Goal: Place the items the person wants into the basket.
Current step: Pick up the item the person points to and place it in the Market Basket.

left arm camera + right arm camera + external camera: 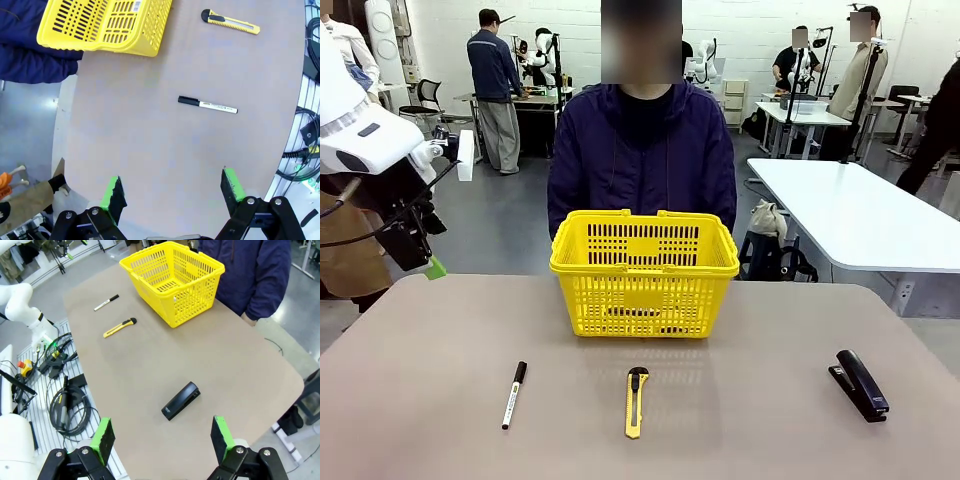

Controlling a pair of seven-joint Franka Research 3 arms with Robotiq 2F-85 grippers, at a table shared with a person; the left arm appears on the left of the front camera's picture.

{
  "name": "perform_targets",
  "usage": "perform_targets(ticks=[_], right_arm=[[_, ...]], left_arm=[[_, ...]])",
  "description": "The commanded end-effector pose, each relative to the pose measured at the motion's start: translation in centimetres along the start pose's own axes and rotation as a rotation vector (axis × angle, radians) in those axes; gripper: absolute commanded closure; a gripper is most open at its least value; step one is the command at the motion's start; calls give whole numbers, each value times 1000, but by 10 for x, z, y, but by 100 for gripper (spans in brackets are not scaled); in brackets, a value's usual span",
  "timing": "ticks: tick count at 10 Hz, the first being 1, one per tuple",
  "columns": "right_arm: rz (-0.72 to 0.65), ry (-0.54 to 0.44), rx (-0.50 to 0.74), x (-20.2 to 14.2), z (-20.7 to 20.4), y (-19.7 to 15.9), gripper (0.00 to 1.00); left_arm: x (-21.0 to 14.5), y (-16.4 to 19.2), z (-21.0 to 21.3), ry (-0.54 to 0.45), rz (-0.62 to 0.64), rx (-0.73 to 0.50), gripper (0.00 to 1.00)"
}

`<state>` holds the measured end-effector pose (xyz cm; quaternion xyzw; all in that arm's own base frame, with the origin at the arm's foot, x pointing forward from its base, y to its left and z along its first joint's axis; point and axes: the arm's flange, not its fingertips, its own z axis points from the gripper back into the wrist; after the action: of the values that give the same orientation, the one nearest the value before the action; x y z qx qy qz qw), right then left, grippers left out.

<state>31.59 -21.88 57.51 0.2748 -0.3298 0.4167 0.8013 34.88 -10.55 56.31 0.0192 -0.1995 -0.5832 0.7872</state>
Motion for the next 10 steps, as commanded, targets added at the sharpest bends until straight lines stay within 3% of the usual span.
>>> perform_targets(ticks=[1, 5, 7, 10], right_arm=[[16, -30, 6, 1, -1, -1, 0], [16, -30, 6, 1, -1, -1, 0], [16, -30, 6, 1, -1, -1, 0], [16, -30, 6, 1, -1, -1, 0]], left_arm=[[0, -1, 4, -2, -3, 8, 0], [0, -1, 2, -3, -2, 3, 0], [-60, 19, 32, -204, 101, -151, 0], [-142, 53, 56, -336, 145, -149, 0]])
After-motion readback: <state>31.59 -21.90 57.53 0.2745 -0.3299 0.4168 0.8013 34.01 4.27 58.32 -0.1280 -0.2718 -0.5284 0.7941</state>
